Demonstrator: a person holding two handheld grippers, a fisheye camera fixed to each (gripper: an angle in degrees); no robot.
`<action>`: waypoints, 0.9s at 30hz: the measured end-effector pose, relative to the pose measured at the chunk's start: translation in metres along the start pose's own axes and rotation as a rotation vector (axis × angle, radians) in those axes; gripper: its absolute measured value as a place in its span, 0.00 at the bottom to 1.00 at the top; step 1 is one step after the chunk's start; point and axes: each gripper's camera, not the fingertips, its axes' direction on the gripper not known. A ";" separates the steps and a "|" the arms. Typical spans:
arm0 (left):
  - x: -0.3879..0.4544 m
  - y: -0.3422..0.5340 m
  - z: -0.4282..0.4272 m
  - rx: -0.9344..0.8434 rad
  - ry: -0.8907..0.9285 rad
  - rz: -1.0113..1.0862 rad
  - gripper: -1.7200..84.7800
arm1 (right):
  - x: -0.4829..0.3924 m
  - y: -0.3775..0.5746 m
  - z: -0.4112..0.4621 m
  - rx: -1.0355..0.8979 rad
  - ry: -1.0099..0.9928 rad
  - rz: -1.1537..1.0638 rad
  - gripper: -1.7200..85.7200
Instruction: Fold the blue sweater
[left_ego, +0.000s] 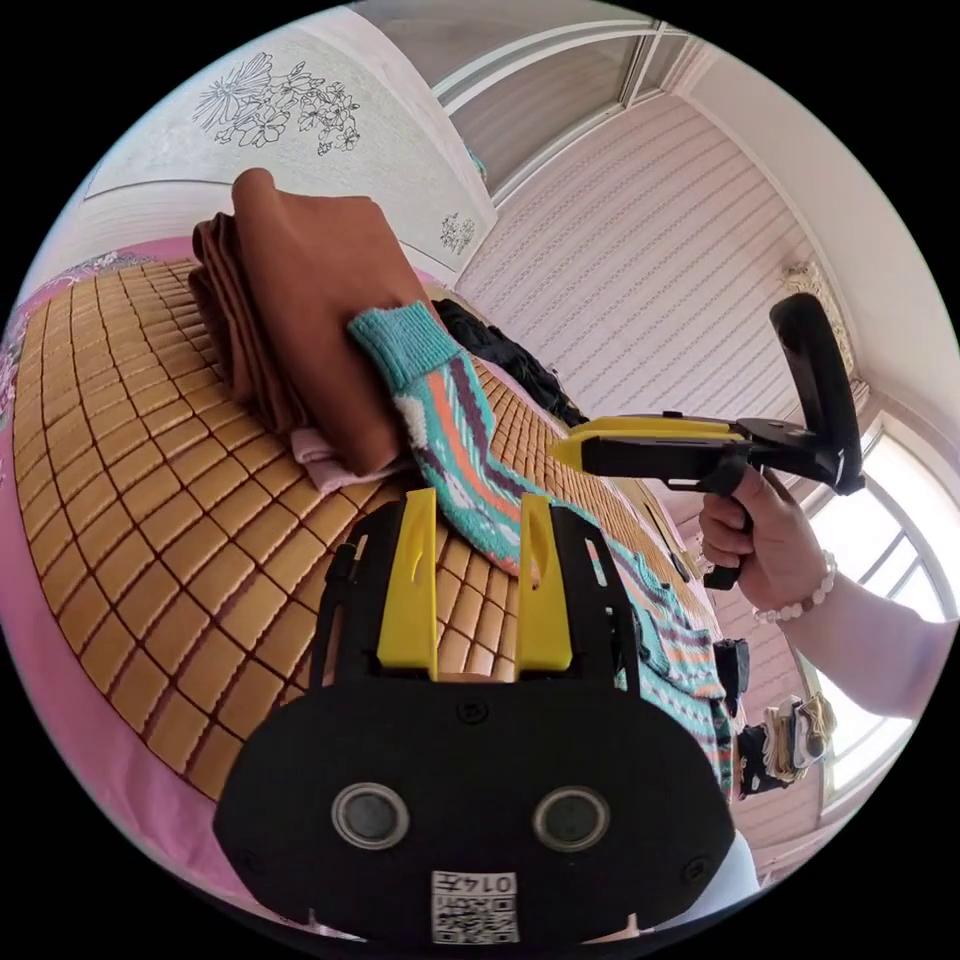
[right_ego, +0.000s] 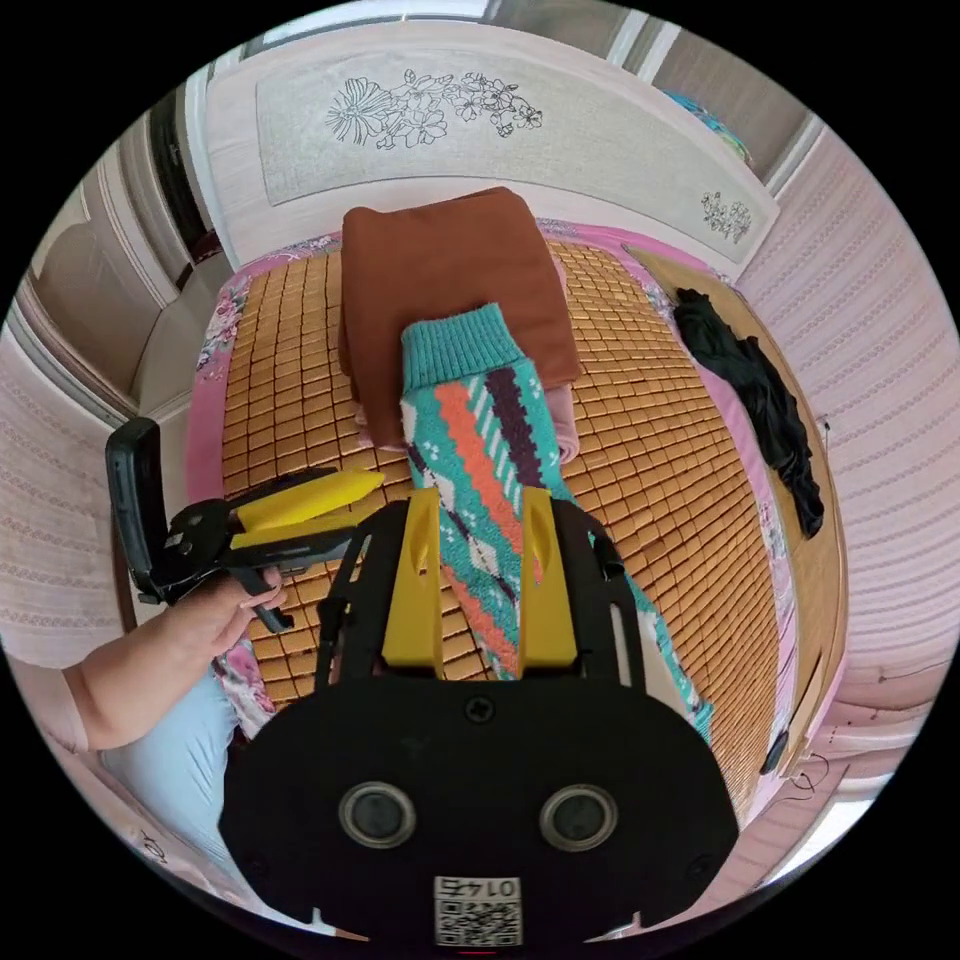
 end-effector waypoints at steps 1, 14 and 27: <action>-0.003 -0.010 0.005 -0.012 -0.012 0.019 0.16 | -0.009 -0.014 0.000 -0.004 0.022 -0.033 0.16; -0.043 -0.038 0.020 -0.112 -0.031 -0.027 0.12 | -0.073 -0.065 0.043 -0.104 0.085 -0.156 0.16; 0.013 -0.032 0.022 -0.068 0.052 0.164 0.02 | -0.016 0.080 -0.044 0.099 -0.074 0.007 0.08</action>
